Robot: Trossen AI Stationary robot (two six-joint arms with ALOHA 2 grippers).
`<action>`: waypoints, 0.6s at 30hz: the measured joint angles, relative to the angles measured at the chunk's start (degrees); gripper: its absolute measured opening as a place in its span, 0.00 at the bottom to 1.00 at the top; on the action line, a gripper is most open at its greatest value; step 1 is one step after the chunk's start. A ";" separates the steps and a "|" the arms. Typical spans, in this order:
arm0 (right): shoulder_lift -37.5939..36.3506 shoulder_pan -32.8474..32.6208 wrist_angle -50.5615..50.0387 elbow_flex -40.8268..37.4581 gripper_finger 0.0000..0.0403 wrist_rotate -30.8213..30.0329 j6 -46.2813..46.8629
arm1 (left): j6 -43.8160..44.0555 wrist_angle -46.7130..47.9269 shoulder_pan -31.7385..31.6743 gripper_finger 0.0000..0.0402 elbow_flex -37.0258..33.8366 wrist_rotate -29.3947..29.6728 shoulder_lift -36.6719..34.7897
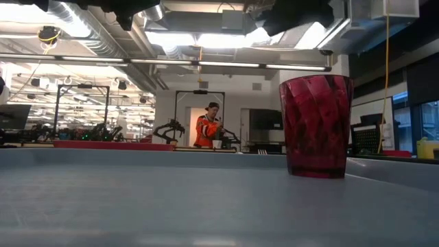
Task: Pick and place plate/cup/fork/spoon on tray
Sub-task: Put the pink plate on the bottom left of the red cup
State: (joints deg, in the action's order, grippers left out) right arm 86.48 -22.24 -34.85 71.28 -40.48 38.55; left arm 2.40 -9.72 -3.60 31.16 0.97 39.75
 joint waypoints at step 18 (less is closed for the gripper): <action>-0.48 0.00 -17.24 4.55 0.23 -19.88 -10.73 | 0.00 0.04 -0.02 0.17 0.00 -0.02 0.00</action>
State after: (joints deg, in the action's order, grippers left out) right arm 86.00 -22.24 -52.09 75.83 -60.36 27.82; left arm 2.40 -9.67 -3.61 31.16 0.96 39.75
